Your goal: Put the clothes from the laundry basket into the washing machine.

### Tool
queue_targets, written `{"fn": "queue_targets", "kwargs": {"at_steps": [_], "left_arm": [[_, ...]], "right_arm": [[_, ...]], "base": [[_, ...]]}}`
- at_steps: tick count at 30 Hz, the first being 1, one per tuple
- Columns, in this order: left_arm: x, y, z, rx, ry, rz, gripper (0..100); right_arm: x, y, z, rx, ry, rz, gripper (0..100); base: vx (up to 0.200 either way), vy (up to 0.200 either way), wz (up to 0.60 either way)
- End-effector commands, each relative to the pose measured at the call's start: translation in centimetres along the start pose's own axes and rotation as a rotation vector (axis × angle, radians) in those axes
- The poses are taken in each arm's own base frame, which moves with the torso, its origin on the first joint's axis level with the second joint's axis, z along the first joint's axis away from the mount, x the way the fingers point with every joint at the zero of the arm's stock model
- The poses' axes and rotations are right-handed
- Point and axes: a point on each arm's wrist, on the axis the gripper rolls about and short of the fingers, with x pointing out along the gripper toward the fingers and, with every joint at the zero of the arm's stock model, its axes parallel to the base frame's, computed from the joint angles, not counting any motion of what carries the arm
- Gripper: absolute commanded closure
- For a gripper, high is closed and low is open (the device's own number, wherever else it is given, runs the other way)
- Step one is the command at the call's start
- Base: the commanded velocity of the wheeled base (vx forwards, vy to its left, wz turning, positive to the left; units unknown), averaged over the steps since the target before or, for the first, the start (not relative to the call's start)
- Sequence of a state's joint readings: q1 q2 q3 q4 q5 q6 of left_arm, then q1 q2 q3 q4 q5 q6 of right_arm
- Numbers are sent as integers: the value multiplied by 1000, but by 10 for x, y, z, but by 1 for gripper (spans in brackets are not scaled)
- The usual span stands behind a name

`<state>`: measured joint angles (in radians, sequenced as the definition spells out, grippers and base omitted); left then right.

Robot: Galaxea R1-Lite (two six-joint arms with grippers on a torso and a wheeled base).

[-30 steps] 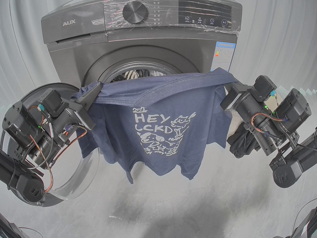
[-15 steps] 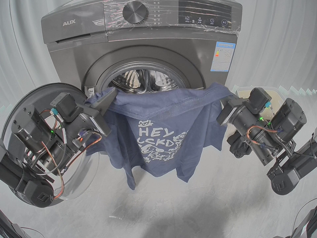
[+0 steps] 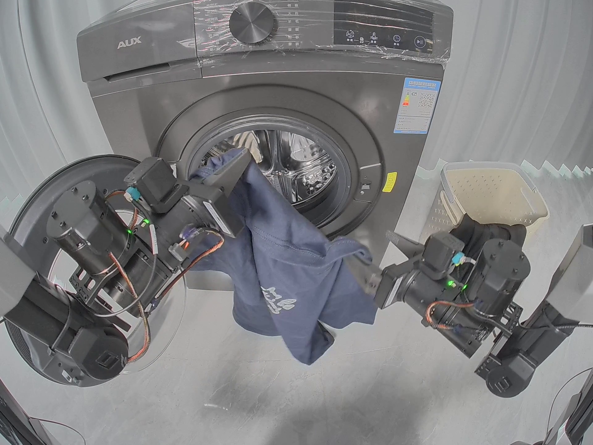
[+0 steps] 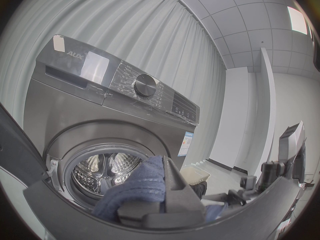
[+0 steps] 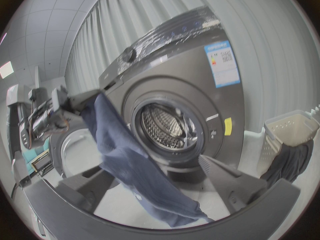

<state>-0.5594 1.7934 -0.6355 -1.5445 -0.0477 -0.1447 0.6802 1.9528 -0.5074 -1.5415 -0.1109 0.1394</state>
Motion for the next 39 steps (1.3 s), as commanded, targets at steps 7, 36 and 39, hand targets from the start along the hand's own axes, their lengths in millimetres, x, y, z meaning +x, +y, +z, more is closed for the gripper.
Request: {"fn": "queue_targets", "kwargs": {"at_steps": [7, 36, 39], "left_arm": [[12, 2, -8, 0, -4, 8, 100], [10, -10, -7, -9, -3, -40, 100], [10, -11, -6, -11, -5, -46, 100]], "right_arm": [[-52, 19, -55, -35, 314, 112, 0], [74, -45, -90, -82, 178, -16, 0], [84, -42, -93, -85, 183, -7, 0]], "base": [[0, 0, 0], [0, 0, 0], [0, 0, 0]]}}
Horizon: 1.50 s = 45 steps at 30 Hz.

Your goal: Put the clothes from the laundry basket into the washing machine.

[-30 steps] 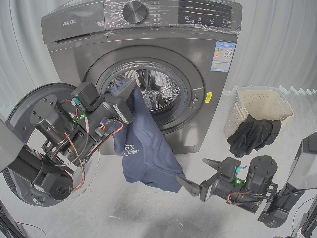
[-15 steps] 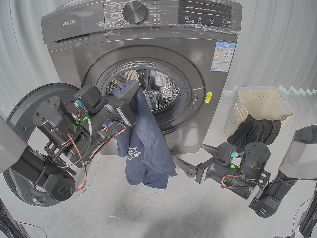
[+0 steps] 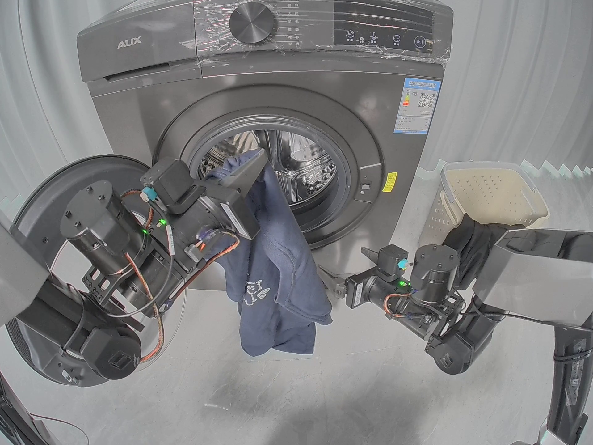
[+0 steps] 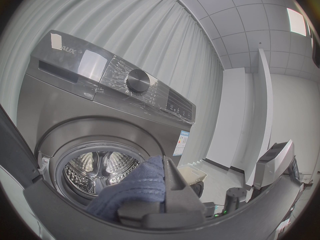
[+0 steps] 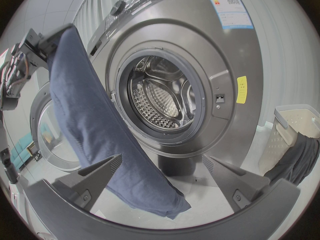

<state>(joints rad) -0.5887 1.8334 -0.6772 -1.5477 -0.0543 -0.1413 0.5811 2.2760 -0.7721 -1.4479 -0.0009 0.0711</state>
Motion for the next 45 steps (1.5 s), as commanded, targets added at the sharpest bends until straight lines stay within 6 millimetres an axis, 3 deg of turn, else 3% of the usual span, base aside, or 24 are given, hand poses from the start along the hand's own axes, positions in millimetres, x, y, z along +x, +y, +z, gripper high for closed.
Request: {"fn": "queue_targets", "kwargs": {"at_steps": [1, 7, 19, 27, 36, 37, 45], "left_arm": [[0, -4, 1, -4, -3, -12, 100], [2, -5, -4, -8, 10, -14, 100], [1, -23, -3, -30, 7, -57, 100], [-1, -23, -1, -30, 5, -63, 100], [-3, -24, 2, -30, -1, -67, 100], [-3, -24, 2, -30, 1, -67, 100], [-9, -13, -3, -20, 30, -20, 100]], "right_arm": [[21, 0, -18, -7, 35, 2, 0], [29, 28, -34, -12, 49, 73, 0], [50, 76, -40, -18, 6, 191, 0], [77, 79, -40, -19, -79, 178, 0], [88, 70, -44, -19, -94, 122, 0], [88, 70, -44, -19, -96, 122, 100], [87, 64, -35, -10, -129, 111, 100]], "base": [[0, 0, 0], [0, 0, 0], [0, 0, 0], [0, 0, 0], [0, 0, 0], [0, 0, 0], [0, 0, 0]]}}
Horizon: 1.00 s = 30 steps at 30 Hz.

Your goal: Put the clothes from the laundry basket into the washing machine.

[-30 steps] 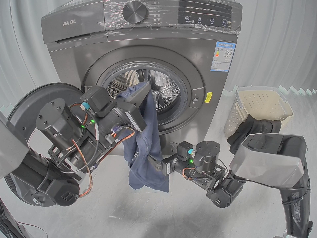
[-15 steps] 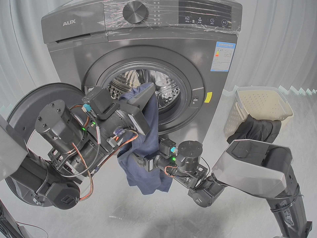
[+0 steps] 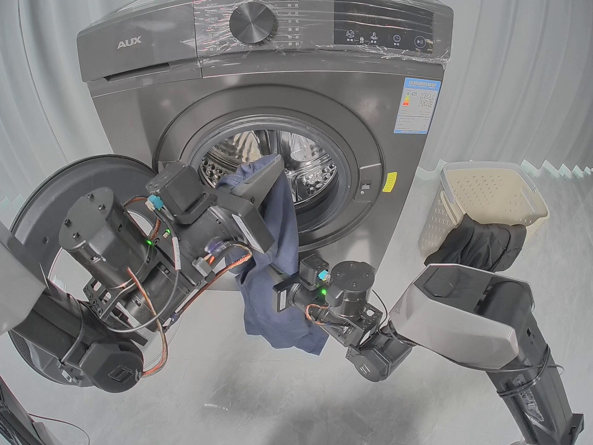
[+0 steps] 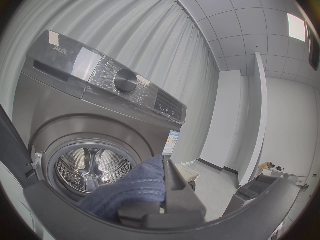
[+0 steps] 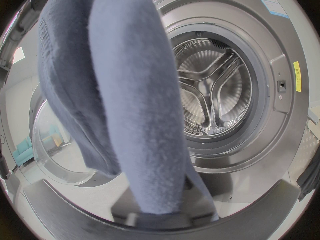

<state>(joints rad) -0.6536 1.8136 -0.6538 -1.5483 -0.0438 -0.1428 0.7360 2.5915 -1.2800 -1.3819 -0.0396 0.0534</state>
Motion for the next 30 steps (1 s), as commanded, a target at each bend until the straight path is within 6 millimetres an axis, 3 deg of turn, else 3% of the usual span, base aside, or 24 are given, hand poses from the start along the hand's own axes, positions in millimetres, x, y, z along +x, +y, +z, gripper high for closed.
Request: {"fn": "queue_targets", "kwargs": {"at_steps": [1, 3, 7, 12, 21, 30], "left_arm": [[-7, 13, -5, 14, 30, 44, 100], [-14, 24, -9, 27, 61, 75, 100], [-23, 40, -15, 43, 103, 121, 100], [-40, 42, -29, 31, 197, 95, 100], [-65, 43, -70, 34, 400, 65, 100], [-71, 48, -103, 44, 523, 68, 100]], "right_arm": [[-4, -13, 6, 1, -8, -29, 100], [-8, -21, 13, 2, -12, -45, 100], [-29, -61, 48, -4, -33, -137, 100], [-40, -82, 78, -11, -82, -188, 100], [-43, -74, 102, -11, -130, -191, 100], [-48, -67, 127, -11, -183, -177, 100]], "base": [[0, 0, 0], [0, 0, 0], [0, 0, 0], [0, 0, 0], [0, 0, 0], [0, 0, 0]]}}
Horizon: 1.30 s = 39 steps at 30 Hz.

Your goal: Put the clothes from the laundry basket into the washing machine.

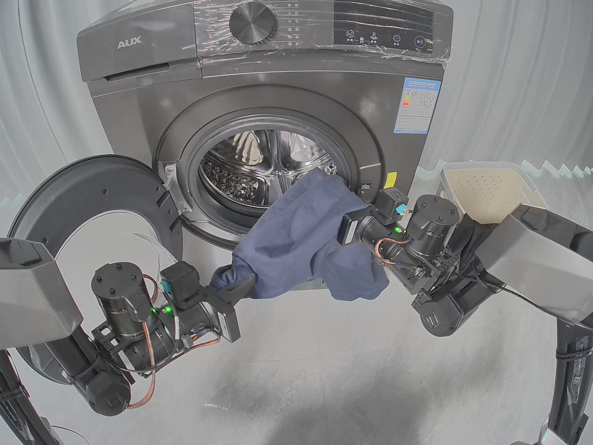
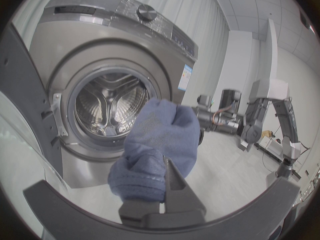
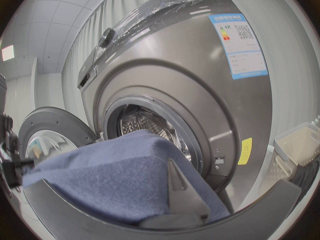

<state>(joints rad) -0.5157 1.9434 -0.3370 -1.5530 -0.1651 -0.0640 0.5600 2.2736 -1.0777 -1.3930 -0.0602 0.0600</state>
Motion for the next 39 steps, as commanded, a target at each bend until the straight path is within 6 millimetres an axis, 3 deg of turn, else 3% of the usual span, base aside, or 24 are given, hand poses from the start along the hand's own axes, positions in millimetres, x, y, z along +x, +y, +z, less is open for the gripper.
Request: {"fn": "queue_targets", "kwargs": {"at_steps": [1, 13, 14, 22, 31, 39], "left_arm": [[7, 1, -26, -10, 94, -1, 100], [10, 2, -38, -4, 139, -5, 100], [10, 1, -39, -5, 140, -6, 0], [-2, -3, -46, -13, 194, -12, 0], [-8, -3, -41, -11, 184, -8, 0], [15, -1, -22, -2, 66, -8, 0]], "right_arm": [[-2, 4, 21, 4, -45, 10, 100], [-2, 4, 22, 4, -49, 11, 100], [-1, 4, 23, 4, -54, 11, 100], [-1, 3, 26, 2, -59, 8, 100], [0, 0, 26, 1, -59, 1, 100], [-4, 22, 22, 14, -46, 53, 100]], "base": [[0, 0, 0], [0, 0, 0], [0, 0, 0], [0, 0, 0], [0, 0, 0], [0, 0, 0]]}}
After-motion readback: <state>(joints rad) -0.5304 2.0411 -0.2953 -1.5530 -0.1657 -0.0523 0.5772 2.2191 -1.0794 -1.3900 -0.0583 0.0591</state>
